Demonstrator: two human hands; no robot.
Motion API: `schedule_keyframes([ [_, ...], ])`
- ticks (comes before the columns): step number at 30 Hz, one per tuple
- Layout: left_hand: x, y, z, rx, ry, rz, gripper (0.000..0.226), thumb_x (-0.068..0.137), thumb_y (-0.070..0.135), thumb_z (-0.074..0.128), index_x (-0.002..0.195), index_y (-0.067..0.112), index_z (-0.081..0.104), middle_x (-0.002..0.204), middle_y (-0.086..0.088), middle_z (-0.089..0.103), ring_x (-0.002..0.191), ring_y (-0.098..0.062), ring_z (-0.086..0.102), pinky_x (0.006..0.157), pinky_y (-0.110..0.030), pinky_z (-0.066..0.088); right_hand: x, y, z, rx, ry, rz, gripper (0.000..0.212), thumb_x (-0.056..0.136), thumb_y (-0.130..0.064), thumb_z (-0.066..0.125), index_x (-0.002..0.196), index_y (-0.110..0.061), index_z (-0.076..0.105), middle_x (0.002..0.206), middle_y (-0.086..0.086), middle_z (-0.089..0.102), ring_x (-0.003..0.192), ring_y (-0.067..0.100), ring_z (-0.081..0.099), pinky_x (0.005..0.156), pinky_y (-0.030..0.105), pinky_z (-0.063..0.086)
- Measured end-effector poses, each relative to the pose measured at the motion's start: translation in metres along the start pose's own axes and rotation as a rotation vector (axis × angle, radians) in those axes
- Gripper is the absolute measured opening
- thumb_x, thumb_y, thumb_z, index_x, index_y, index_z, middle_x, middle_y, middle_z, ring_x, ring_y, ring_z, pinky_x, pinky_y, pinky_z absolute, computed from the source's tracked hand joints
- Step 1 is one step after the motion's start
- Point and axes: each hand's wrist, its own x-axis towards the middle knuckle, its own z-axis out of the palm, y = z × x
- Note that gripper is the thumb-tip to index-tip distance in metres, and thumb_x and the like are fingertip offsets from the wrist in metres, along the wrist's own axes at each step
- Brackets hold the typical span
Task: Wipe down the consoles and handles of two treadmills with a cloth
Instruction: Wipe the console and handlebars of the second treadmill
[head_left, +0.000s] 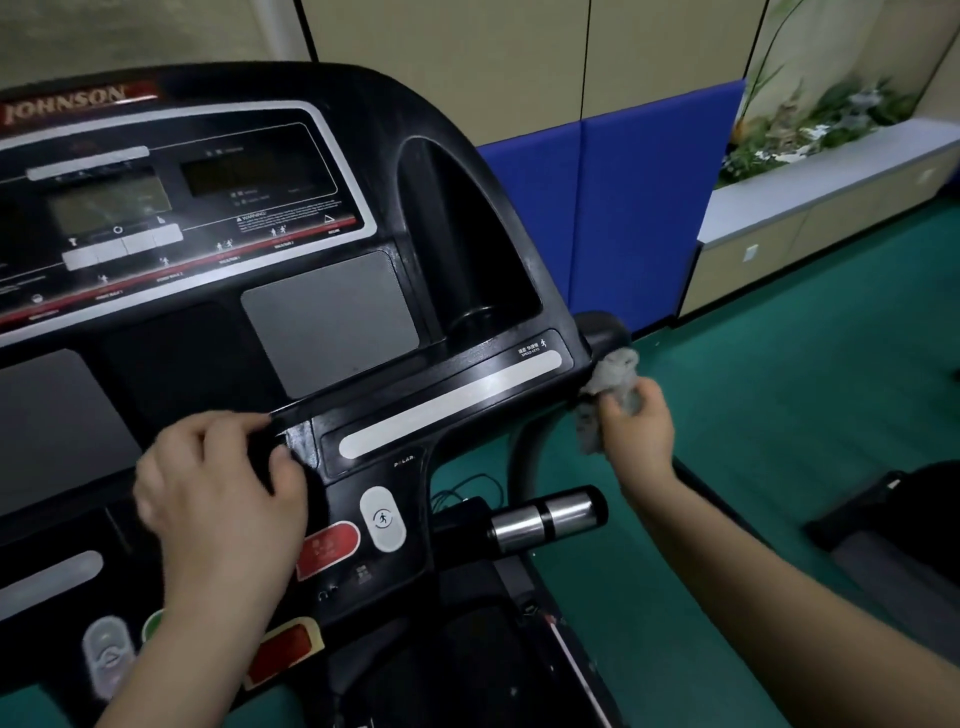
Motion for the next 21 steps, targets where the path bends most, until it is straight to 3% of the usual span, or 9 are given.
schedule_keyframes([
  [4, -0.004, 0.041, 0.011, -0.053, -0.049, 0.218, 0.022, 0.082, 0.014, 0.062, 0.104, 0.012, 0.063, 0.115, -0.009, 0.049, 0.113, -0.033, 0.038, 0.098, -0.05, 0.034, -0.018, 0.018, -0.003, -0.036, -0.258, 0.169, 0.004, 0.085, -0.016, 0.061, 0.085, -0.017, 0.064, 0.077, 0.004, 0.068, 0.067, 0.019, 0.062, 0.062, 0.034, 0.052],
  [6, -0.001, 0.054, 0.022, -0.059, -0.07, 0.309, 0.023, 0.082, 0.014, 0.063, 0.104, 0.011, 0.063, 0.114, -0.008, 0.05, 0.112, -0.03, 0.039, 0.097, -0.047, 0.035, -0.015, 0.025, -0.012, 0.04, -0.228, 0.247, 0.006, 0.086, -0.016, 0.06, 0.089, -0.015, 0.064, 0.08, 0.006, 0.068, 0.068, 0.019, 0.063, 0.06, 0.033, 0.053],
  [9, 0.002, 0.068, 0.041, -0.027, -0.108, 0.383, 0.026, 0.082, 0.016, 0.066, 0.107, 0.011, 0.063, 0.114, -0.008, 0.052, 0.111, -0.028, 0.043, 0.099, -0.043, 0.034, 0.0, 0.032, -0.025, 0.149, -0.107, 0.343, 0.015, 0.087, -0.015, 0.054, 0.098, -0.011, 0.061, 0.093, 0.014, 0.07, 0.083, 0.031, 0.067, 0.079, 0.047, 0.057],
  [12, -0.001, 0.067, 0.054, 0.006, -0.161, 0.388, 0.028, 0.085, 0.021, 0.06, 0.112, 0.013, 0.061, 0.115, -0.007, 0.052, 0.111, -0.028, 0.044, 0.099, -0.044, 0.034, 0.017, 0.029, -0.023, 0.287, -0.078, 0.405, 0.02, 0.089, -0.004, 0.042, 0.092, -0.014, 0.059, 0.092, 0.016, 0.065, 0.082, 0.032, 0.062, 0.081, 0.05, 0.053],
  [14, -0.004, 0.064, 0.058, 0.048, -0.165, 0.404, 0.029, 0.087, 0.024, 0.058, 0.114, 0.013, 0.06, 0.118, -0.007, 0.052, 0.112, -0.029, 0.045, 0.101, -0.045, 0.034, 0.029, 0.021, -0.015, 0.422, -0.067, 0.42, 0.025, 0.093, -0.004, 0.04, 0.093, -0.018, 0.06, 0.093, 0.014, 0.065, 0.082, 0.03, 0.062, 0.081, 0.044, 0.051],
  [16, -0.005, 0.064, 0.058, 0.062, -0.16, 0.407, 0.032, 0.087, 0.029, 0.052, 0.115, 0.014, 0.059, 0.119, -0.007, 0.051, 0.114, -0.029, 0.045, 0.103, -0.046, 0.034, 0.037, 0.011, -0.002, 0.548, -0.074, 0.442, 0.025, 0.098, -0.008, 0.036, 0.101, -0.019, 0.059, 0.087, 0.009, 0.067, 0.071, 0.024, 0.062, 0.069, 0.032, 0.05],
  [18, -0.005, 0.067, 0.057, 0.06, -0.16, 0.392, 0.034, 0.087, 0.032, 0.049, 0.115, 0.014, 0.059, 0.119, -0.007, 0.051, 0.114, -0.028, 0.045, 0.103, -0.046, 0.034, 0.048, 0.002, 0.015, 0.558, -0.082, 0.501, 0.027, 0.099, -0.007, 0.032, 0.094, -0.022, 0.053, 0.082, 0.006, 0.063, 0.062, 0.015, 0.055, 0.057, 0.022, 0.044],
  [21, -0.006, 0.069, 0.056, 0.063, -0.153, 0.388, 0.035, 0.088, 0.033, 0.048, 0.115, 0.014, 0.059, 0.119, -0.007, 0.051, 0.114, -0.028, 0.044, 0.103, -0.047, 0.034, 0.042, 0.001, 0.035, 0.536, -0.083, 0.512, 0.023, 0.099, -0.006, 0.033, 0.091, -0.013, 0.053, 0.086, 0.011, 0.058, 0.071, 0.02, 0.056, 0.062, 0.024, 0.046],
])
